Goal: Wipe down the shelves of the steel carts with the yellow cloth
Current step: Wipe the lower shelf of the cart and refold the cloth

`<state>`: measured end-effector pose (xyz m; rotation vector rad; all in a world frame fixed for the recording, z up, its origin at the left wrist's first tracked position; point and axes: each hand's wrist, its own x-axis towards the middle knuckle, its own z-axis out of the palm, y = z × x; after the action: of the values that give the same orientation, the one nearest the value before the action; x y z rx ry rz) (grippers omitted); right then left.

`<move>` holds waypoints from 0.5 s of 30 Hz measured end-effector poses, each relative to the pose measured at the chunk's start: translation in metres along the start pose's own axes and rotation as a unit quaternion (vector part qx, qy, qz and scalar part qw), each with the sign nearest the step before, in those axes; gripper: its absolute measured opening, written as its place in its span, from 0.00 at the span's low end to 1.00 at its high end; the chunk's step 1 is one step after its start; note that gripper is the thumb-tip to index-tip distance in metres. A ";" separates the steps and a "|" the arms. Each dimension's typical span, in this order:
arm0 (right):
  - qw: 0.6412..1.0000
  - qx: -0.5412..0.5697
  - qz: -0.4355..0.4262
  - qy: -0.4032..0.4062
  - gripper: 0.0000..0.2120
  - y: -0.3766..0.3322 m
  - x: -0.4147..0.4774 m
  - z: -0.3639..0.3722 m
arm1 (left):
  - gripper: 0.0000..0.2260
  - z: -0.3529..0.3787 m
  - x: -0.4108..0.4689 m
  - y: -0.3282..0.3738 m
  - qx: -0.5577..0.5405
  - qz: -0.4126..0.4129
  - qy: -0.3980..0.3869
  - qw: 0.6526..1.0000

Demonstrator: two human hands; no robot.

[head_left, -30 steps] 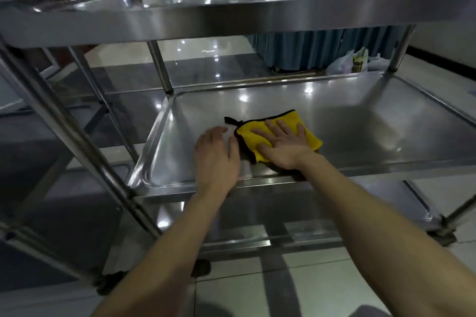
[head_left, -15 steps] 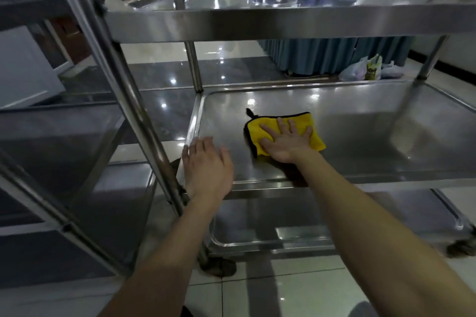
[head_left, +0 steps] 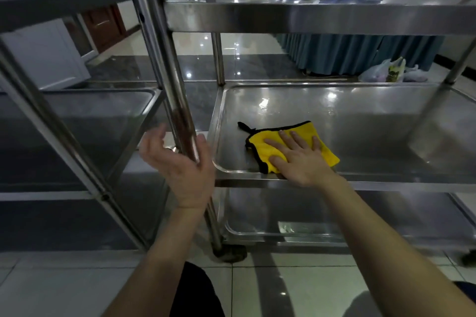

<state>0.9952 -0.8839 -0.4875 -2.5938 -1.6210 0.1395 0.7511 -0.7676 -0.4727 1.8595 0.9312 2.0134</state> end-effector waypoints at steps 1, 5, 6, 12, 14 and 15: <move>1.000 -0.002 0.003 -0.001 0.28 -0.001 0.001 -0.001 | 0.31 0.001 0.010 0.000 -0.024 -0.046 -0.019 0.998; 1.000 -0.002 0.020 -0.013 0.29 -0.009 0.007 -0.001 | 0.16 0.006 0.024 0.000 -0.113 -0.174 -0.133 0.969; 1.000 -0.004 0.023 -0.018 0.29 -0.014 0.012 -0.001 | 0.15 0.007 0.024 -0.001 -0.117 -0.179 -0.133 0.968; 0.998 -0.002 0.023 -0.053 0.34 -0.074 0.096 -0.006 | 0.17 0.012 0.021 -0.012 -0.114 -0.173 -0.133 0.969; 0.998 0.007 0.020 -0.054 0.35 -0.098 0.120 -0.005 | 0.18 0.012 0.021 -0.016 -0.106 -0.174 -0.134 0.970; 0.998 0.014 0.021 -0.056 0.36 -0.107 0.126 -0.004 | 0.19 0.013 0.022 -0.017 -0.105 -0.178 -0.134 0.969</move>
<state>0.9554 -0.7235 -0.4751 -2.6442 -1.5873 0.3135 0.7561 -0.7384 -0.4649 1.6567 0.8647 1.5406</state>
